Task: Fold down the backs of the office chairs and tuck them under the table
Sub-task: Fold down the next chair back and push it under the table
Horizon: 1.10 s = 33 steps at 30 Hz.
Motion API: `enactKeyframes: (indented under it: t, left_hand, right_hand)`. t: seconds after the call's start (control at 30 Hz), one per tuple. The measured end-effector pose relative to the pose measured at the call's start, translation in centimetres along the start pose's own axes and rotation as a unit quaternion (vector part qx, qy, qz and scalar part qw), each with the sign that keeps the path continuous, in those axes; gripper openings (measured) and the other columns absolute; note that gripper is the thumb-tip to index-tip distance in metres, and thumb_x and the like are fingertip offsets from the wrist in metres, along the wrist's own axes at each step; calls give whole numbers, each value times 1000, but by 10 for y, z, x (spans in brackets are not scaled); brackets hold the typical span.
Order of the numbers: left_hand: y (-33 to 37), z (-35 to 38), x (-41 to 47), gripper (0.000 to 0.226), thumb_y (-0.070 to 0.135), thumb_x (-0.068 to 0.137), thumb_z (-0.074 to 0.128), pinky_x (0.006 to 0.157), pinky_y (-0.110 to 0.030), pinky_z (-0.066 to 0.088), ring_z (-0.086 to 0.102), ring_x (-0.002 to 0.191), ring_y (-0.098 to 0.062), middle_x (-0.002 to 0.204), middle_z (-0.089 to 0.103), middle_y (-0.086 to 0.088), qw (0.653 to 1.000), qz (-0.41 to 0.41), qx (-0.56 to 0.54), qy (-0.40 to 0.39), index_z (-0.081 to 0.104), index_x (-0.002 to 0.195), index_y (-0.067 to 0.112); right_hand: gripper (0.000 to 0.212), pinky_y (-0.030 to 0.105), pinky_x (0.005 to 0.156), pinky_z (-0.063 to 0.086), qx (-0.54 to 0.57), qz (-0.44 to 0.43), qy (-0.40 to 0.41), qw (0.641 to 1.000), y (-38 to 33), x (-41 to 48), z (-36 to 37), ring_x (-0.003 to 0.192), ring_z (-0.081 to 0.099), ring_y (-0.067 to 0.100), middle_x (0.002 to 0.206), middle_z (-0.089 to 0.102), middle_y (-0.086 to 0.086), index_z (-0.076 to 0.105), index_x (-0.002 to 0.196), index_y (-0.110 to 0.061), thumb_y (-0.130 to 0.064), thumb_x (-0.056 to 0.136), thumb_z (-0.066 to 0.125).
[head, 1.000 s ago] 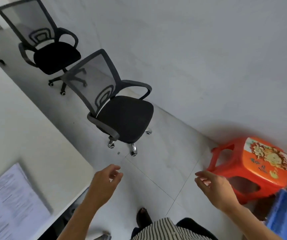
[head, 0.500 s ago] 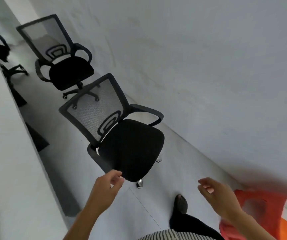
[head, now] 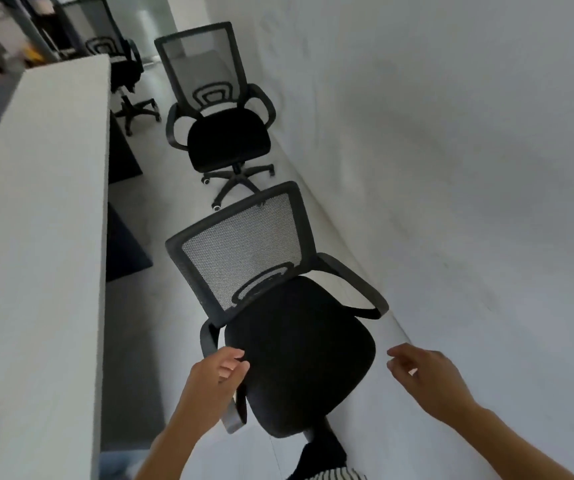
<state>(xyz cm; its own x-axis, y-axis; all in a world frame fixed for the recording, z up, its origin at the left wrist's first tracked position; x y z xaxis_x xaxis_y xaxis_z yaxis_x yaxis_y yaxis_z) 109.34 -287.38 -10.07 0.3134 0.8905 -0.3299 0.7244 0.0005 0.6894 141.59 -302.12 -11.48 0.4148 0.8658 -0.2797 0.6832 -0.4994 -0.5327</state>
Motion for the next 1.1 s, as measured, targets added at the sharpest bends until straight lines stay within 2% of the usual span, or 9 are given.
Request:
enactKeyframes:
  t: [0.13, 0.23, 0.37, 0.47, 0.53, 0.67, 0.83, 0.97, 1.1]
  left_hand:
    - [18, -21, 69, 17, 28, 89, 59, 83, -24, 50, 65, 87, -11, 96, 70, 3, 998, -14, -23, 52, 65, 104, 21]
    - [26, -46, 124, 23, 27, 88, 60, 89, -37, 51, 65, 92, -18, 96, 70, -2, 993, -40, -39, 106, 62, 108, 15]
    - [35, -84, 192, 44, 33, 89, 56, 95, -46, 48, 57, 110, -28, 124, 58, -10, 983, -71, 25, 168, 48, 127, 13]
    - [41, -105, 238, 51, 34, 90, 53, 98, -48, 43, 46, 123, -31, 137, 44, -13, 969, -100, 103, 201, 41, 134, 12]
    - [35, -108, 267, 55, 37, 92, 49, 100, -51, 40, 37, 130, -33, 143, 37, -14, 962, -134, 129, 199, 33, 138, 13]
    - [13, -92, 312, 67, 48, 94, 39, 108, -55, 31, 13, 142, -37, 156, 10, -16, 950, -222, 143, 167, 9, 147, 20]
    - [-8, -65, 351, 74, 59, 92, 29, 112, -56, 23, -8, 145, -35, 157, -11, -19, 932, -310, 132, 135, 1, 149, 21]
    - [-12, -51, 384, 85, 66, 88, 28, 114, -55, 20, -17, 143, -36, 154, -21, -22, 922, -334, 137, 140, -3, 149, 16]
    - [-3, -44, 416, 89, 66, 87, 34, 114, -54, 24, -19, 142, -36, 153, -24, -22, 923, -311, 180, 140, -7, 148, 16]
  right_hand:
    - [16, 6, 63, 41, -19, -41, -15, 999, -34, 73, -15, 64, 59, -8, 71, 65, -22, 68, 100, -26, -31, 86, 63]
    - [19, 7, 65, 39, -42, -62, -33, 997, -61, 126, -32, 71, 62, -1, 80, 69, -17, 66, 104, -26, -32, 87, 60]
    - [24, 15, 72, 45, -102, -113, -55, 987, -102, 198, -47, 80, 64, 6, 90, 70, -11, 63, 110, -25, -34, 90, 55]
    - [31, 25, 86, 47, -154, -172, -73, 970, -141, 258, -46, 99, 62, 14, 116, 65, -5, 55, 122, -24, -33, 93, 50]
    - [40, 33, 94, 45, -184, -207, -80, 958, -165, 303, -40, 116, 53, 19, 132, 54, -1, 45, 132, -22, -33, 94, 48]
    - [57, 44, 101, 40, -244, -286, -80, 923, -207, 395, -11, 131, 37, 29, 146, 38, 9, 31, 140, -18, -37, 91, 51]
    - [69, 51, 112, 26, -302, -337, -140, 881, -233, 482, 48, 141, 20, 34, 153, 24, 15, 18, 145, -17, -48, 91, 46]
    - [52, 48, 96, 43, -290, -356, -153, 875, -217, 525, 73, 117, 47, 34, 128, 50, 16, 31, 136, -14, -42, 94, 43]
    - [39, 40, 65, 48, -252, -377, -91, 887, -203, 544, 62, 91, 55, 32, 101, 59, 14, 46, 119, -7, -36, 92, 51]
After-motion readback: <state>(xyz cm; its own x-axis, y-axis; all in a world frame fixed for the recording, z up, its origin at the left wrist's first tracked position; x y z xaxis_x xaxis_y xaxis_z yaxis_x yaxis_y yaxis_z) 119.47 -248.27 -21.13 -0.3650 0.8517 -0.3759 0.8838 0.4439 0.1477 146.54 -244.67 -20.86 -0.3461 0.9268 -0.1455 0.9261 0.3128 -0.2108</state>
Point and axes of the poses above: each hand's wrist, its own x-axis towards the middle knuckle, its own z-axis out of the palm, y = z × x, the point moved 8 cm from there along x, towards the middle knuckle
